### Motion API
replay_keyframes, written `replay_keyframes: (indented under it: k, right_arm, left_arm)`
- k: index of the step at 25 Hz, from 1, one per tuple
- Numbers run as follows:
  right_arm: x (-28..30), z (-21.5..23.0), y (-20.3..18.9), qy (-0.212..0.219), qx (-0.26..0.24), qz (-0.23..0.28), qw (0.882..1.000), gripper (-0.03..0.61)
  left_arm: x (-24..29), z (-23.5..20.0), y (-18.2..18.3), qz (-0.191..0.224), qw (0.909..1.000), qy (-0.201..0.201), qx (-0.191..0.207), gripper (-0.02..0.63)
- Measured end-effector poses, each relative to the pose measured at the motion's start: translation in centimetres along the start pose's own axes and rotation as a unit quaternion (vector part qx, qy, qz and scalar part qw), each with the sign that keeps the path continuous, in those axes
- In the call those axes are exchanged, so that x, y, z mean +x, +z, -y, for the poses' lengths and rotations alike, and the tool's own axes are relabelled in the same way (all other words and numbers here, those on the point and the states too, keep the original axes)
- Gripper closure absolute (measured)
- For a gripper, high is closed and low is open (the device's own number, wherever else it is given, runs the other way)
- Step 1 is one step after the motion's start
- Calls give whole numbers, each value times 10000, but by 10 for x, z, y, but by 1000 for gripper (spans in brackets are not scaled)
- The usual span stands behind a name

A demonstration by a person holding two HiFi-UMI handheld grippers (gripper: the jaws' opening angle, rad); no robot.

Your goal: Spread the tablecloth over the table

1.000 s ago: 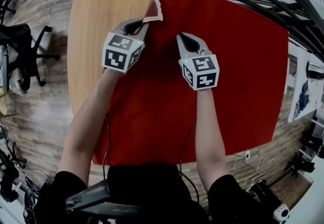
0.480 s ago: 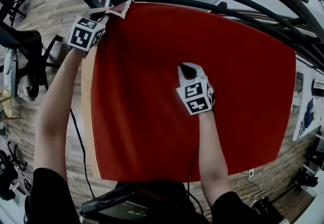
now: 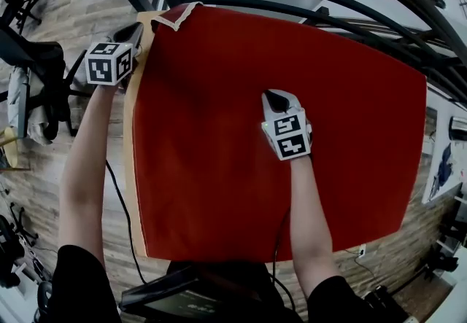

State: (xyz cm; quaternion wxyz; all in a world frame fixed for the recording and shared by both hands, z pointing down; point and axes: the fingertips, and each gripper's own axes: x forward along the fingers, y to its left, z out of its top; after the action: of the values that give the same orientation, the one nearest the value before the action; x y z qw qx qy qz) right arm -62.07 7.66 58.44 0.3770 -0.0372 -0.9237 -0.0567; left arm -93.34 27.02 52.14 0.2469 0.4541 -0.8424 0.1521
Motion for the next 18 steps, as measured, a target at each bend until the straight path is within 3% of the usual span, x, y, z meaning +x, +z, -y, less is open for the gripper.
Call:
replay_keyframes:
  k: [2,3,6,8,9,12,16,18]
  right_arm:
    - [-1,-1,-1,26,51,-18,10000,569]
    - [-2,0,-1,44,63,-20,10000,569]
    - [-3,1,1,72,78,-8,9999,569]
    - [0,-1,2,58,65,8,10000,569]
    - [1,-2,3,60,55,7,10000,569]
    - [1,-2,2,66,33,-9,10000,569]
    - [1,-1,3,-17,-10,32,10000,569]
    - [1,1,2,12,11,36,10000,569]
  left_arm:
    - [5,49,2,-42,9969,-655,435,607]
    - [11,63,3,-90,9954,-729,610,607]
    - [30,72,4,-269,9933,-624,938,607]
    - [28,58,4,-269,9904,-350,1309,606]
    - [23,47,2,-253,9878,-177,1524,589]
    - [17,20,-8,-340,9788,141,2014,453]
    - [36,12,-7,-379,9807,-40,1917,435]
    - [45,12,-4,-336,9835,-113,1774,558]
